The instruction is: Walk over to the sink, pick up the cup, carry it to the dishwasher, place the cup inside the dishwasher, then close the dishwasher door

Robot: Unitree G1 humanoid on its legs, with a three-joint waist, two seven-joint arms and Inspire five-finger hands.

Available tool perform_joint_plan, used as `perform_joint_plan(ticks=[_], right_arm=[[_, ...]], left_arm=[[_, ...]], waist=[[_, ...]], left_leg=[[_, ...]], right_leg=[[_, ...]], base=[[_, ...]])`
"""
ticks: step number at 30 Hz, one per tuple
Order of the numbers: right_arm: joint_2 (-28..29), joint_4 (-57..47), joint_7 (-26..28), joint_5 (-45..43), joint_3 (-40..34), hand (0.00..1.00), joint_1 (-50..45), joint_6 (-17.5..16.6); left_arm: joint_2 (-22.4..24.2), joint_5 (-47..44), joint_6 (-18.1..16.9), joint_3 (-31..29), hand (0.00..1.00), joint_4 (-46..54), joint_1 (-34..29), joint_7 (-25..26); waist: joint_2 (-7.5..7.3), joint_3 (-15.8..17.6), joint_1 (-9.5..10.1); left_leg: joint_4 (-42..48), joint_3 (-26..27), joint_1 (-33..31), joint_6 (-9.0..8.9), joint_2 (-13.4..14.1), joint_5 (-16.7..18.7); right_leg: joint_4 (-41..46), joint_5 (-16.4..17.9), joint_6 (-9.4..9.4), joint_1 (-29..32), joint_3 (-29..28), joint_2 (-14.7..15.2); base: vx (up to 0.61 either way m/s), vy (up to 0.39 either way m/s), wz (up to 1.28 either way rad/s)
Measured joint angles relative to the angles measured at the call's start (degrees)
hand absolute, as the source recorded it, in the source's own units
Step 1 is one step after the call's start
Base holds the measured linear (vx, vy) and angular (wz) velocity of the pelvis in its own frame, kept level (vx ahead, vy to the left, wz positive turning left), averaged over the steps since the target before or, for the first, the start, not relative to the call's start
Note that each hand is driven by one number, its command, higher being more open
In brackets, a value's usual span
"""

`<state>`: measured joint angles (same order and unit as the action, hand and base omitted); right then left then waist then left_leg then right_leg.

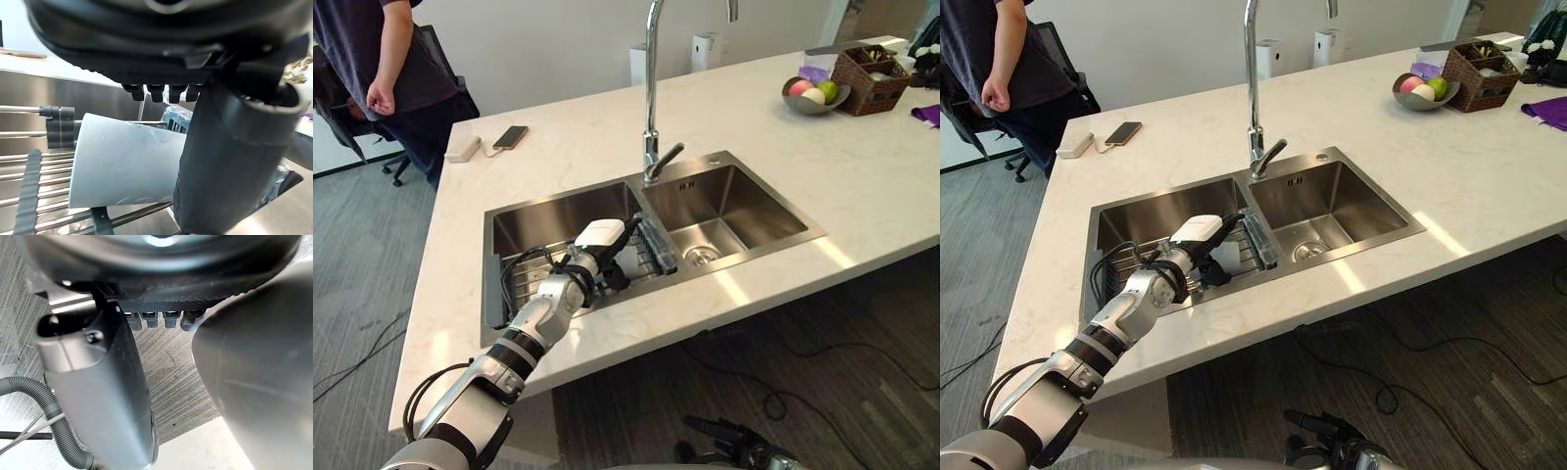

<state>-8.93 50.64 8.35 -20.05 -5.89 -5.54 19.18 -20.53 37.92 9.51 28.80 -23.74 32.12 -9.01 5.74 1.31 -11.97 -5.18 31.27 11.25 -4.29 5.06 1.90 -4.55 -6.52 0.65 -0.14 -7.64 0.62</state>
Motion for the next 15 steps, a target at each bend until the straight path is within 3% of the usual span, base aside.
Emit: perform_joint_plan(ticks=[15], right_arm=[[-1.03, -0.57, 0.04, 0.31, 1.40, 1.00, 0.26, 3.46]], left_arm=[[1.29, -0.20, 5.40, -1.43, 1.00, -6.78, 4.37, -7.71]], waist=[[0.04, -0.04, -1.06]], left_leg=[[0.00, 0.07, 0.43, -0.08, 0.19, 0.05]], right_leg=[[-0.30, -0.10, -0.09, -0.53, 0.00, -0.18]], base=[[-0.01, -0.003, 0.00]])
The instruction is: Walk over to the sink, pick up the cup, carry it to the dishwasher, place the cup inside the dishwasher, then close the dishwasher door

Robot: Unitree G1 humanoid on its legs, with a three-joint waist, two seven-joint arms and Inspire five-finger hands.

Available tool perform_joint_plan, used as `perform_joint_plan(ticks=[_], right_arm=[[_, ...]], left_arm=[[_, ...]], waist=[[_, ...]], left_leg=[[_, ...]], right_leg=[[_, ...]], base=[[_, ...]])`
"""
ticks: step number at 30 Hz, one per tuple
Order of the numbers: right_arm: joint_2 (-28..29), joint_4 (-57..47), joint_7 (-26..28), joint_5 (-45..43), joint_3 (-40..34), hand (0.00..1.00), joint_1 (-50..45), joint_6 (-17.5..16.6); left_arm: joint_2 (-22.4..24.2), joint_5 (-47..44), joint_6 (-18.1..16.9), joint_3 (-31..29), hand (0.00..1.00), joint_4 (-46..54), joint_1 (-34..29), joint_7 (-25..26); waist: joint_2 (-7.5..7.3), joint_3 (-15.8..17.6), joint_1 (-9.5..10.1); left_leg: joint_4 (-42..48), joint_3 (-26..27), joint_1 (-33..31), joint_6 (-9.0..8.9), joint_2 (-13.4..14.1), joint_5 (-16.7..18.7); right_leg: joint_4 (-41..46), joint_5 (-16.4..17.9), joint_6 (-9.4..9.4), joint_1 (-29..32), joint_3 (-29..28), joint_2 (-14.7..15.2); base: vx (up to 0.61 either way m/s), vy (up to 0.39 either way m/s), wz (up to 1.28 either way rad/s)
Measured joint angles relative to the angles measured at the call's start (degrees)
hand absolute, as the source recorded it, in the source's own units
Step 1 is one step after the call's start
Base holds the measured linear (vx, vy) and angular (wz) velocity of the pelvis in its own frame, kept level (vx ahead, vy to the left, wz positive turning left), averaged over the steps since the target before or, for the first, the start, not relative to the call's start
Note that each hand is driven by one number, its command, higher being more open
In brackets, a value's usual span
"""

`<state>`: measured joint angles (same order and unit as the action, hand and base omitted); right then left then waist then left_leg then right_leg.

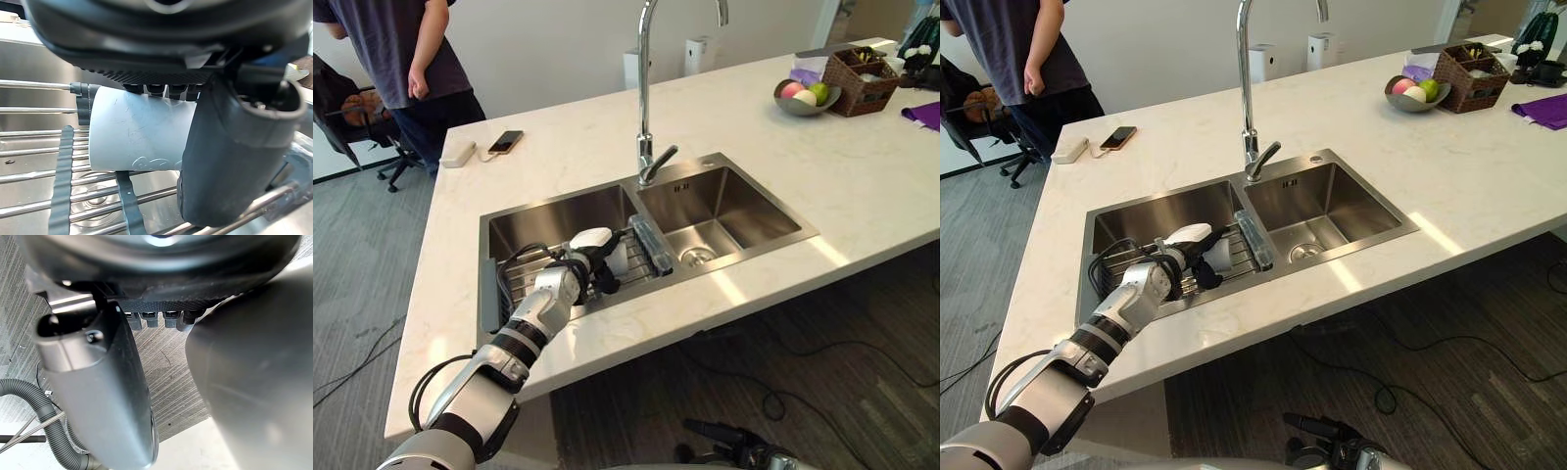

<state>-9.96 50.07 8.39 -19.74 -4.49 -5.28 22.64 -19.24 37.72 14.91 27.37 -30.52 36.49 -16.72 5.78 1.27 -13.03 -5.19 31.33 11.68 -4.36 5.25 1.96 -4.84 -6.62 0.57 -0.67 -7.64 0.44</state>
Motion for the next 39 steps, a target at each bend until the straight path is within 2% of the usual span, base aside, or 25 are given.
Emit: perform_joint_plan(ticks=[2, 3, 8, 11, 13, 20, 22, 27, 30, 34, 38, 39], right_arm=[[-0.36, 0.01, 0.12, 1.12, 0.31, 1.00, -0.34, 0.53], [-0.41, 0.01, 0.14, 1.22, 0.31, 1.00, -0.44, 0.58], [-1.14, 0.01, 0.31, 1.93, 0.30, 1.00, -2.15, 1.06], [-1.11, -0.04, 0.39, 1.96, 0.30, 1.00, -2.07, 1.04], [-1.09, -0.10, 0.43, 1.96, 0.30, 1.00, -2.11, 1.00], [-1.10, 0.09, 0.70, 2.05, 0.29, 1.00, -2.21, -0.03], [-1.11, 0.14, 0.81, 2.05, 0.29, 1.00, -2.34, -0.74], [-1.20, 0.40, 0.81, 1.92, 0.31, 1.00, -3.50, -3.47], [-1.41, 1.06, 0.58, 1.84, 0.35, 1.00, -4.18, -4.81], [-1.93, 1.57, 0.40, 1.82, 1.22, 1.00, -4.41, -4.93], [-2.06, 2.36, 0.40, 1.45, 1.59, 1.00, -4.30, -4.90], [-2.06, 2.72, 0.41, 0.93, 1.56, 1.00, -4.36, -4.90]], left_arm=[[0.00, 0.55, 0.95, -0.16, 1.00, -1.51, 1.20, -1.41], [0.02, 0.56, 1.06, -0.32, 0.00, -1.70, 1.34, -1.64], [0.59, 2.87, 1.14, -2.17, 0.00, -4.43, 2.91, -4.32], [1.26, 3.92, 0.74, -2.26, 0.00, -8.26, 4.20, -3.71], [1.33, 3.96, 0.17, -2.38, 0.00, -8.92, 4.19, -1.90], [1.29, 1.86, -8.97, -2.28, 0.00, -11.97, 1.93, 10.04], [1.16, 0.62, -10.69, -2.27, 0.00, -10.46, 0.60, 12.85], [0.29, -5.49, -14.92, -2.28, 0.00, 2.98, -5.64, 19.32], [-0.23, -9.32, -17.71, -4.61, 0.00, 13.01, -9.75, 23.43], [0.08, -20.95, -20.77, -8.58, 0.00, 20.61, -14.40, 24.06], [0.91, -39.83, -21.84, -15.84, 0.00, 27.19, -20.97, 23.59], [2.78, -49.04, -21.79, -18.87, 0.00, 30.54, -23.88, 21.67]], waist=[[0.00, 0.00, -0.39], [0.00, 0.00, -0.43], [0.00, -0.01, -0.60], [0.03, -0.01, -1.09], [0.02, 0.00, -1.17], [0.07, 0.34, -1.03], [0.15, 0.53, -0.78], [0.24, 0.65, 0.36], [-0.01, 0.82, 2.41], [-0.67, 1.24, 4.59], [-1.38, 1.55, 6.23], [-1.63, 1.45, 7.01]], left_leg=[[-0.01, 0.06, 0.05, -0.01, 0.02, 0.01], [-0.01, 0.08, 0.05, -0.02, 0.02, 0.01], [-0.02, 0.79, 0.45, -0.20, 0.27, 0.12], [-0.01, 1.03, 0.53, -0.25, 0.34, 0.16], [-0.01, 1.20, 0.54, -0.33, 0.42, 0.21], [0.23, 1.22, 0.43, -0.54, 0.61, 0.35], [0.24, 0.87, 0.24, -0.53, 0.60, 0.33], [0.26, -1.78, -0.59, -0.26, 0.53, -0.13], [0.27, -3.59, -0.57, -0.06, 0.49, -0.58], [0.04, -6.43, -0.28, 0.25, 0.32, -1.08], [-0.02, -8.46, -0.74, 0.35, 0.12, -1.57], [-0.02, -8.94, -1.11, 0.29, 0.06, -1.53]], right_leg=[[-0.01, 0.00, 0.00, -0.03, -0.01, -0.02], [-0.01, 0.00, 0.00, -0.03, -0.02, -0.03], [-0.10, -0.02, -0.02, -0.09, -0.58, -0.42], [-0.18, -0.05, -0.07, -0.03, -0.87, -0.56], [-0.19, -0.06, -0.08, 0.03, -1.02, -0.67], [0.00, -0.09, -0.07, 0.13, -1.01, -0.86], [0.02, -0.08, -0.07, 0.14, -0.68, -0.77], [0.05, 0.04, 0.07, -0.27, 1.98, -0.18], [0.06, 0.24, 0.21, -1.18, 3.62, 0.17], [0.27, 0.95, -0.17, -2.65, 6.36, 0.75], [0.28, 1.53, -0.13, -3.13, 8.30, 1.20], [0.08, 1.53, -0.12, -3.12, 8.70, 1.33]], base=[[-0.03, -0.011, 0.00], [-0.03, -0.012, -0.03], [-0.02, -0.016, -0.06], [-0.03, -0.018, -0.05], [-0.02, -0.016, -0.05], [-0.01, -0.010, 0.00], [-0.01, -0.006, 0.08], [-0.02, -0.008, 0.26], [-0.05, -0.011, 0.33], [-0.07, -0.008, 0.37], [-0.06, -0.012, 0.24], [-0.01, -0.008, 0.17]])
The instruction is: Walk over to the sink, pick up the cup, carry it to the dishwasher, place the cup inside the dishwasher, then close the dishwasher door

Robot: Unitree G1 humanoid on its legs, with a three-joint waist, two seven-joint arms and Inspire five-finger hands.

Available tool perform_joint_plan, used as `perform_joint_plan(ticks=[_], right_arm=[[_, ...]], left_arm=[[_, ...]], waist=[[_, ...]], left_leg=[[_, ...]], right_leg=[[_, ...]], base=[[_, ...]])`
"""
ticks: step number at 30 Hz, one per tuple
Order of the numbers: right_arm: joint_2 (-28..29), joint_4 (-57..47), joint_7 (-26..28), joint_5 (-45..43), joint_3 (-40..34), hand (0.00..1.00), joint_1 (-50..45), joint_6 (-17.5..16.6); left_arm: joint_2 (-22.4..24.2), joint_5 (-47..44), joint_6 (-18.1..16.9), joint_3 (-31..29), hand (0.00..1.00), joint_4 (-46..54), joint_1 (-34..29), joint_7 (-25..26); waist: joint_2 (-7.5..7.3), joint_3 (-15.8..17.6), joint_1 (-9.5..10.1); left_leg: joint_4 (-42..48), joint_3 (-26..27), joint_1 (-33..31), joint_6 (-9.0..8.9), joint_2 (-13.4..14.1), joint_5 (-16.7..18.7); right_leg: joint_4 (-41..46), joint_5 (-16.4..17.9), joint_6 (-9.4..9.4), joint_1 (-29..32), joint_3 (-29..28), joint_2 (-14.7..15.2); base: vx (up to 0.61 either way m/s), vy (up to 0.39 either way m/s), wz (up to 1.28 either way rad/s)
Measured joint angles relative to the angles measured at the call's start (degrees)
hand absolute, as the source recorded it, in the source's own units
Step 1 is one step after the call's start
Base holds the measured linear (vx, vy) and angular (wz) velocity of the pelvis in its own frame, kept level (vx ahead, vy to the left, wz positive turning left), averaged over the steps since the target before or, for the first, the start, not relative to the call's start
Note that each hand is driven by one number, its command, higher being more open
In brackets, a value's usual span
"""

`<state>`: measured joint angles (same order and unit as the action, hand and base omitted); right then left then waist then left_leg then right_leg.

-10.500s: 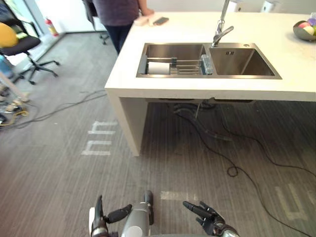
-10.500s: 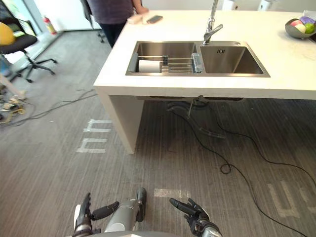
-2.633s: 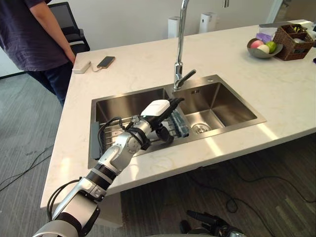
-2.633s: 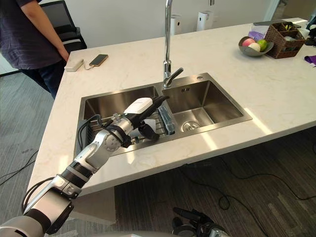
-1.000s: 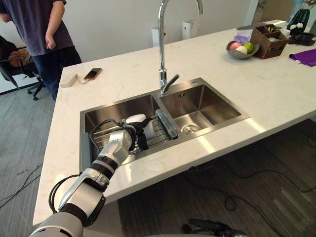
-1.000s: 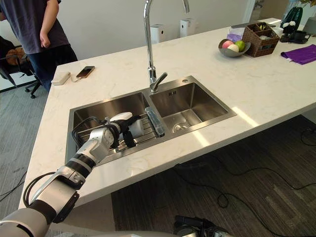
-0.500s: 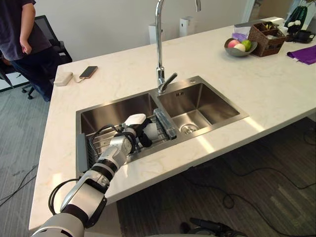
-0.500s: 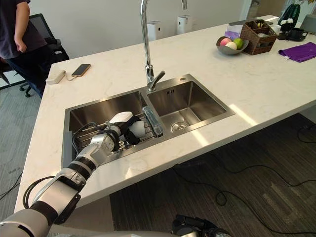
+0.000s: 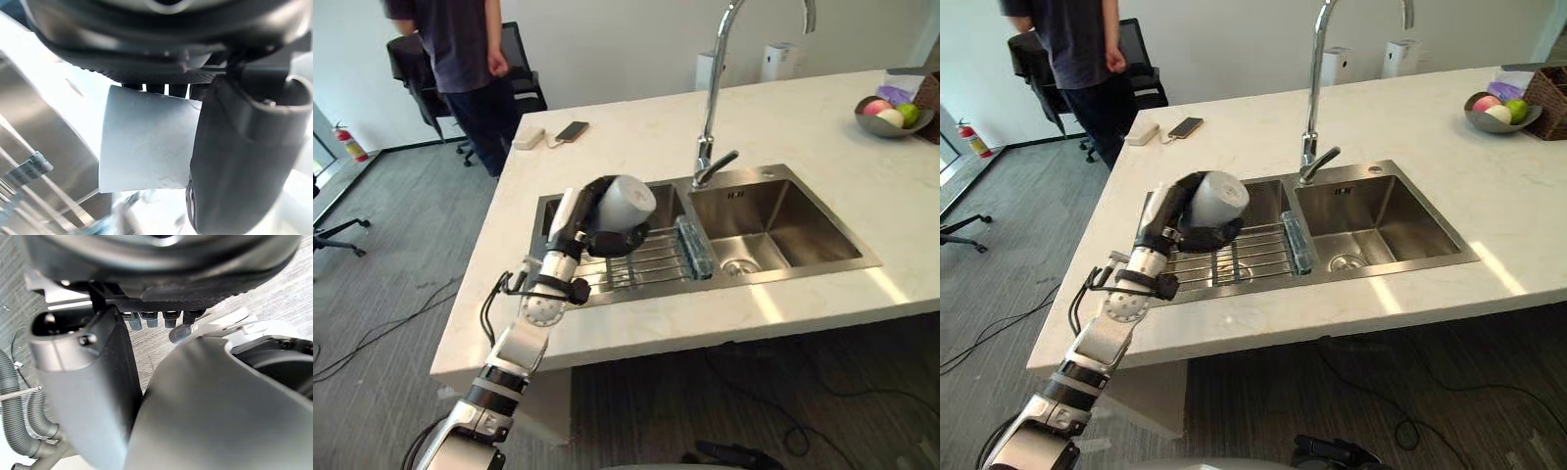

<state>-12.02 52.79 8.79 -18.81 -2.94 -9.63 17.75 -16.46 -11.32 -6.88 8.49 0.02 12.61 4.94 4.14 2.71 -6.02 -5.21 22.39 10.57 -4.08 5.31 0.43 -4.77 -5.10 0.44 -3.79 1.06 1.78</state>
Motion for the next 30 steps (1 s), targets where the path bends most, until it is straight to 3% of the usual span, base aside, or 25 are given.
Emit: perform_joint_plan(ticks=[3, 6, 9, 11, 13, 16, 17, 19, 20, 22, 23, 24, 25, 26, 27, 28, 29, 30], right_arm=[[0.38, 0.23, -0.27, -0.05, -0.05, 1.00, -0.11, -0.35], [1.21, 0.67, -1.98, -0.07, -0.10, 1.00, -0.07, -1.67], [1.71, 0.66, -2.44, 0.04, -0.19, 1.00, 0.01, -2.78], [1.72, 0.75, -2.22, 1.52, -0.27, 1.00, -0.04, -3.32], [1.60, 1.09, -1.34, 3.66, -0.26, 1.00, -0.04, -3.68], [1.11, 2.43, 0.34, 5.59, 0.19, 1.00, 0.06, -4.49], [0.83, 3.38, 1.02, 5.72, 0.48, 1.00, 0.09, -5.43], [0.41, 4.54, 1.28, 6.94, 0.55, 1.00, 0.22, -7.44], [0.67, 7.19, 1.20, 7.71, -0.41, 1.00, 1.66, -8.85], [0.38, 9.39, 0.09, 7.69, -1.80, 1.00, 2.93, -9.37], [-0.08, 9.10, -0.69, 7.17, -1.83, 1.00, 2.77, -9.81], [-1.28, 7.62, -1.52, 5.92, -2.00, 1.00, 1.92, -10.09], [-1.86, 7.02, -2.04, 5.20, -2.31, 1.00, 1.69, -10.12], [-2.05, 6.84, -2.43, 4.81, -3.74, 1.00, 2.00, -10.13], [-1.09, 6.00, -2.46, 4.73, -4.50, 1.00, 2.90, -10.23], [-1.05, 5.44, -2.57, 4.76, -4.57, 1.00, 2.96, -10.47], [-1.79, 4.49, -2.82, 4.88, -4.57, 1.00, 3.42, -10.45], [-1.98, 4.36, -2.90, 4.87, -4.58, 1.00, 3.68, -10.36]], left_arm=[[3.77, -11.87, -2.24, -2.24, 0.00, 9.01, -7.38, -4.18], [5.32, -15.96, -4.73, -2.27, 0.00, 15.22, -12.49, -6.78], [6.73, -16.32, -6.57, -3.18, 0.00, 18.21, -15.08, -6.76], [9.38, -15.54, -8.07, -4.81, 0.00, 22.91, -19.90, -6.16], [10.27, -15.06, -9.08, -6.02, 0.00, 25.68, -23.27, -5.73], [11.02, -13.46, -10.38, -8.23, 0.00, 29.26, -27.86, -4.75], [11.00, -13.16, -11.99, -9.24, 0.00, 30.71, -29.94, -4.47], [10.94, -13.13, -14.35, -9.72, 0.00, 32.21, -30.97, -4.28], [11.10, -12.45, -15.99, -9.57, 0.00, 33.08, -30.90, -4.06], [10.87, -11.05, -17.56, -8.85, 0.00, 33.95, -30.35, -4.13], [10.94, -10.35, -18.65, -8.16, 0.00, 34.11, -29.31, -4.16], [11.32, -10.14, -19.29, -6.64, 0.00, 33.84, -27.50, -4.46], [11.70, -10.16, -19.48, -5.50, 0.00, 33.05, -25.71, -4.97], [11.91, -10.56, -19.56, -4.40, 0.00, 32.51, -23.51, -5.43], [11.08, -11.22, -20.00, -4.90, 0.00, 32.92, -21.64, -5.36], [10.94, -11.60, -21.43, -4.87, 0.00, 32.33, -21.13, -5.22], [11.42, -12.31, -22.08, -4.56, 0.00, 31.27, -21.34, -4.86], [11.48, -12.34, -21.99, -4.42, 0.00, 30.60, -21.35, -4.94]], waist=[[-0.72, 0.00, 1.93], [-1.91, 0.01, 4.05], [-2.28, -0.17, 4.59], [-2.21, 0.03, 5.37], [-2.14, 0.28, 6.87], [-1.74, 1.04, 9.65], [-1.75, 1.26, 10.35], [-2.11, 1.64, 11.53], [-3.12, 2.46, 11.67], [-2.95, 2.65, 11.73], [-2.57, 2.57, 11.60], [-0.06, 1.92, 11.23], [0.90, 2.54, 10.89], [1.24, 2.97, 9.23], [-1.23, 3.58, 8.69], [-1.70, 3.83, 8.52], [-0.59, 3.92, 8.89], [-0.76, 4.16, 8.76]], left_leg=[[0.15, -2.10, -0.59, 0.36, -0.28, -0.26], [0.31, -3.58, -0.75, 0.70, -0.58, -0.44], [1.63, -5.35, -2.13, 1.28, -0.91, 0.08], [10.44, -10.32, -7.60, 1.84, -0.93, 3.54], [13.87, -14.37, -9.97, 1.89, -1.21, 4.42], [12.92, -21.82, -11.97, 2.01, -2.94, 2.46], [9.70, -25.02, -12.80, 1.86, -3.80, 1.27], [6.59, -22.69, -14.68, 2.52, -3.70, 1.50], [9.67, -15.71, -17.38, 5.51, -2.97, 2.29], [19.25, -2.10, -20.68, 8.54, -0.45, 4.29], [25.11, 8.08, -20.27, 10.64, 2.57, 5.45], [28.88, 15.19, -19.68, 14.84, 5.83, 1.96], [29.37, 17.84, -19.65, 15.93, 5.85, 1.68], [25.30, 19.05, -19.91, 18.49, 3.72, 0.18], [17.59, 17.65, -18.36, 17.41, -1.32, -0.30], [18.23, 19.66, -17.17, 17.33, -0.96, 3.13], [17.66, 22.03, -14.45, 10.62, 1.05, 7.31], [16.44, 22.61, -13.25, 8.98, 0.06, 6.87]], right_leg=[[0.00, -0.04, -0.06, -0.41, 1.66, 0.49], [-0.01, 0.32, 0.39, -1.11, 3.01, 0.96], [0.02, 0.68, 0.87, -1.31, 4.66, 1.58], [0.58, 1.39, 1.51, -2.21, 9.07, 2.58], [1.69, 2.58, 1.46, -3.03, 13.05, 2.94], [3.96, 4.80, 1.32, -3.96, 20.75, 3.93], [4.89, 5.87, 1.46, -4.20, 26.43, 4.85], [5.07, 6.39, 1.79, -4.33, 34.23, 6.09], [4.58, 7.15, 0.54, -4.35, 40.29, 7.94], [6.81, 7.69, 0.85, -4.40, 47.33, 10.58], [8.92, 7.69, 1.46, -5.78, 52.48, 11.96], [14.06, 9.17, 1.35, -6.90, 57.68, 12.49], [18.73, 10.51, 0.64, -6.82, 59.67, 14.45], [22.03, 13.83, 2.30, -6.28, 60.14, 14.65], [16.69, 12.46, 0.26, -5.10, 61.42, 14.49], [17.40, 12.48, 4.92, -6.68, 64.05, 14.99], [20.59, 13.18, 5.03, -8.52, 67.88, 15.40], [22.62, 13.65, 4.77, -9.87, 69.74, 16.77]], base=[[0.02, 0.003, 0.33], [0.04, 0.008, 0.30], [0.01, 0.014, 0.40], [0.00, 0.008, 0.89], [-0.04, -0.010, 1.18], [-0.11, -0.027, 1.48], [-0.15, -0.051, 2.37], [-0.12, -0.026, 2.29], [-0.09, 0.021, 1.93], [-0.03, 0.054, 2.18], [0.09, 0.065, 2.70], [0.10, 0.066, 2.54], [0.04, 0.122, 2.86], [-0.08, 0.164, 2.85], [-0.11, 0.161, 2.69], [-0.07, 0.179, 2.07], [0.00, 0.118, 1.42], [0.01, 0.239, 1.64]])
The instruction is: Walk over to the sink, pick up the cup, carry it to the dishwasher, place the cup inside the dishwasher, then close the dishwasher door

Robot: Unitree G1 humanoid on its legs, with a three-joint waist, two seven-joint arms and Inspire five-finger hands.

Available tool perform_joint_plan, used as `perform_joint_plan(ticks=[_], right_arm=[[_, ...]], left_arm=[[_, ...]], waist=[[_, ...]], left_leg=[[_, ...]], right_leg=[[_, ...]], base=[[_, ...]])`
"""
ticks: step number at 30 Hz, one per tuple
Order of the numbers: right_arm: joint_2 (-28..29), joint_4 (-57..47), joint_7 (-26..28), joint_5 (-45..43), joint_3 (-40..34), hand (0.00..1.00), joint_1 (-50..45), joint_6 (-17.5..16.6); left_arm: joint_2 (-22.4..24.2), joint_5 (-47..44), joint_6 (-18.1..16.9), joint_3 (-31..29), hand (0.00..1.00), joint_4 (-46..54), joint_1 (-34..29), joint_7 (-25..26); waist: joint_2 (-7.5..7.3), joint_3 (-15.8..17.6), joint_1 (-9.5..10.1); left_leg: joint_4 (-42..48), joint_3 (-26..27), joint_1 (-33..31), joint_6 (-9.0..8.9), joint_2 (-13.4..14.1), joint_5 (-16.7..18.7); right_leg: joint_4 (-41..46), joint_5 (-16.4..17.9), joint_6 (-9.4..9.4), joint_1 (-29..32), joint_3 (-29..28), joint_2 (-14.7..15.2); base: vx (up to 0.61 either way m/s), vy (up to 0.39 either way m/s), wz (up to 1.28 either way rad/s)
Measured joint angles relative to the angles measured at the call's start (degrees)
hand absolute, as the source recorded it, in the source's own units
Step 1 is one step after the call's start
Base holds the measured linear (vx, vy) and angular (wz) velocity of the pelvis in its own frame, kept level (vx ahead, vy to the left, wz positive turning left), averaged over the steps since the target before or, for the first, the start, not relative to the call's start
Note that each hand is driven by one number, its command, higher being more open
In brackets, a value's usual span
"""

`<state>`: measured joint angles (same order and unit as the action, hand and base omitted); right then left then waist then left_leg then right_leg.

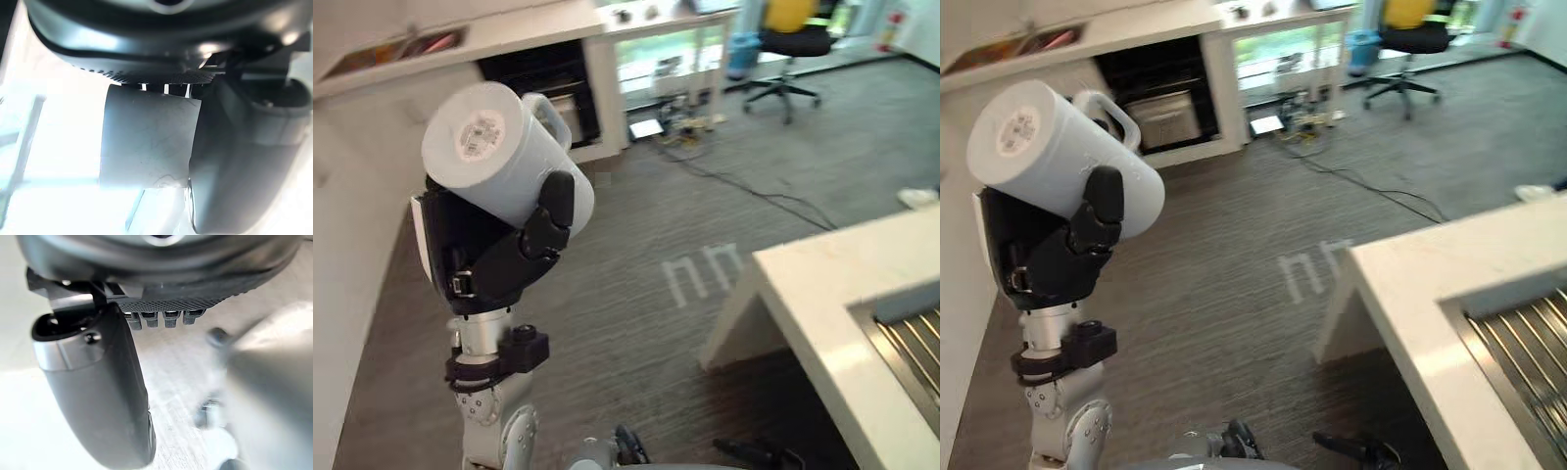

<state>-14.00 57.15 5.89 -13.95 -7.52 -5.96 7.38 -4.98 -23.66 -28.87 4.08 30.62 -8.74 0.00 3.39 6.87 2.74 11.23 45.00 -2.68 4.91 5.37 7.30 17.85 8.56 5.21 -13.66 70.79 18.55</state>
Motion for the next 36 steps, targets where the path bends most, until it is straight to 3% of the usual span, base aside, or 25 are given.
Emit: perform_joint_plan(ticks=[1, 3, 4, 5, 6, 8, 10, 12, 14, 16, 17, 18, 19, 20, 27, 30, 36], right_arm=[[-0.46, -0.96, -0.28, -0.06, 0.26, 1.00, 0.15, 0.69], [-0.15, -2.25, -1.24, -0.56, 0.76, 1.00, -0.23, 1.19], [0.42, -2.74, -2.71, -1.20, 0.70, 1.00, 0.30, 1.74], [1.80, -2.79, -4.09, -2.45, 0.63, 1.00, 0.86, 2.45], [2.65, -3.27, -4.78, -3.26, 0.64, 1.00, 1.03, 2.71], [5.87, -5.30, -7.67, -9.17, 0.77, 1.00, 0.64, 2.72], [7.60, -7.26, -9.71, -12.83, 1.31, 1.00, 0.59, 1.72], [8.05, -9.93, -11.10, -14.20, 3.38, 1.00, 1.75, 0.78], [8.03, -11.26, -11.47, -14.27, 4.57, 1.00, 2.85, 0.63], [8.04, -11.70, -11.92, -15.29, 4.65, 1.00, 3.94, 1.11], [8.20, -11.68, -12.23, -15.37, 4.83, 1.00, 4.47, 1.79], [9.87, -11.25, -12.79, -15.80, 5.42, 1.00, 4.99, 2.04], [10.44, -10.58, -13.24, -16.03, 5.26, 1.00, 5.26, 2.05], [11.55, -12.65, -11.85, -18.15, 5.73, 1.00, -2.34, 2.07], [11.46, -13.06, -10.70, -18.23, 5.84, 1.00, -3.27, 2.51], [11.23, -15.12, -7.67, -19.09, 5.71, 1.00, -5.04, 4.67], [8.43, -12.17, -0.02, -19.76, 5.46, 1.00, -5.00, 9.15]], left_arm=[[-0.31, -0.36, 0.69, 0.90, 0.00, -0.30, -1.09, -0.15], [-0.85, -1.22, 0.99, 2.32, 0.00, -0.29, -1.52, -0.37], [-0.82, -1.21, 1.38, 3.70, 0.00, -0.18, -1.38, -0.57], [-1.03, -1.26, 1.99, 5.35, 0.00, -0.09, -0.91, -0.73], [-1.25, -1.50, 2.37, 6.26, 0.00, -0.19, -0.55, -0.82], [-2.33, -3.29, 2.52, 10.02, 0.00, -3.18, 1.98, -3.65], [-2.81, -4.51, 2.36, 13.62, 0.00, -7.03, 3.04, -5.14], [-2.83, -3.99, 2.45, 15.72, 0.00, -9.04, 2.18, -4.89], [-2.85, -3.13, 2.50, 15.83, 0.00, -9.12, 1.53, -4.68], [-2.85, -2.96, 3.16, 15.67, 0.00, -9.14, 1.45, -4.10], [-2.87, -2.59, 3.66, 15.31, 0.00, -9.22, 1.27, -3.97], [-4.39, -2.24, 3.87, 14.58, 0.00, -9.11, 1.72, -4.09], [-5.18, -2.22, 3.65, 14.52, 0.00, -9.15, 2.25, -4.47], [-4.47, -2.08, 4.47, 16.76, 0.00, -11.23, 4.05, -8.98], [-3.80, -2.21, 4.44, 16.22, 0.00, -11.12, 4.15, -8.84], [-2.53, -3.57, 4.51, 17.60, 0.00, -11.23, 4.18, -8.66], [-0.32, -8.52, 4.54, 14.69, 0.00, -17.60, 2.79, -8.34]], waist=[[-0.09, 0.06, 0.52], [-0.45, -0.13, 0.97], [-0.27, -0.26, 1.04], [-0.26, -0.25, 1.04], [-0.22, -0.25, 0.94], [-0.14, -0.36, 0.16], [-0.04, -0.91, -0.15], [0.20, -2.14, -0.10], [1.12, -3.33, -0.49], [2.64, -4.07, -0.76], [2.60, -3.79, -0.94], [-2.18, -2.58, -1.85], [-3.01, -1.89, -2.20], [-5.22, -4.09, -3.65], [-5.17, -4.21, -3.82], [-5.41, -4.59, -5.38], [-4.53, -6.16, -5.06]], left_leg=[[-3.99, -2.33, 2.37, 1.15, -3.59, -1.33], [-6.40, -6.65, 3.33, 2.02, -6.80, -1.82], [-7.98, -10.74, 3.31, 3.26, -8.68, -2.39], [-9.48, -14.97, 3.13, 4.80, -10.06, -3.12], [-9.80, -17.45, 2.81, 5.35, -10.44, -3.45], [-9.68, -26.95, 1.98, 6.00, -11.31, -4.35], [-9.65, -33.99, 2.49, 5.98, -12.55, -4.52], [-11.39, -36.58, 4.56, 5.95, -13.56, -4.53], [-12.32, -36.27, 5.17, 5.79, -13.21, -4.46], [-11.77, -35.57, 5.55, 4.29, -12.23, -3.61], [-7.72, -34.49, 4.70, 0.38, -11.87, -1.33], [4.57, -32.88, -0.41, 0.91, -12.35, 3.68], [6.43, -31.07, -0.72, 7.04, -10.01, 7.31], [-2.98, -27.85, 6.15, -2.52, -4.77, 1.63], [-2.16, -25.05, 6.33, -3.04, -3.93, 2.74], [-0.51, -25.24, 5.92, -3.45, -3.09, 3.72], [-0.72, -26.94, 8.82, -5.02, -2.13, 4.96]], right_leg=[[5.05, 0.23, -0.73, -2.77, 3.66, 3.61], [10.22, -0.16, -1.76, -4.51, 5.18, 7.09], [15.19, -1.57, -5.14, -4.38, 3.63, 9.49], [18.23, 0.34, -7.24, -1.96, -3.23, 10.14], [18.10, 1.67, -6.65, 0.12, -9.14, 8.77], [14.58, 4.57, -3.93, 6.94, -32.41, -0.61], [9.87, 6.46, -1.76, 10.77, -48.85, -8.62], [4.81, 7.06, -0.75, 14.43, -55.24, -11.83], [1.69, 7.03, -0.79, 17.35, -55.48, -13.62], [-2.20, 5.32, -2.15, 20.74, -56.39, -16.91], [-5.04, 2.20, -3.55, 22.27, -57.65, -18.42], [-8.17, -6.53, -6.08, 23.23, -59.69, -15.10], [-5.30, -7.44, -2.89, 23.79, -59.43, -13.78], [-13.06, -9.22, -3.09, 14.89, -64.20, -14.47], [-15.67, -10.34, -3.07, 14.99, -66.33, -15.66], [-17.21, -10.54, -3.27, 13.61, -65.84, -16.06], [-21.35, -10.57, -3.54, 8.04, -64.25, -17.26]], base=[[0.00, 0.200, 1.31], [0.04, 0.233, 1.43], [0.09, 0.164, 1.90], [0.09, 0.093, 1.84], [0.08, 0.034, 2.11], [0.09, -0.021, 2.35], [0.19, -0.023, 2.01], [0.24, 0.057, 0.95], [0.19, 0.099, 0.01], [0.15, 0.157, -0.29], [0.12, 0.190, -0.08], [0.13, 0.140, 0.09], [0.08, 0.056, 0.24], [0.03, -0.011, 0.08], [0.00, 0.000, -0.18], [0.05, -0.016, -0.03], [0.07, -0.059, 0.13]])
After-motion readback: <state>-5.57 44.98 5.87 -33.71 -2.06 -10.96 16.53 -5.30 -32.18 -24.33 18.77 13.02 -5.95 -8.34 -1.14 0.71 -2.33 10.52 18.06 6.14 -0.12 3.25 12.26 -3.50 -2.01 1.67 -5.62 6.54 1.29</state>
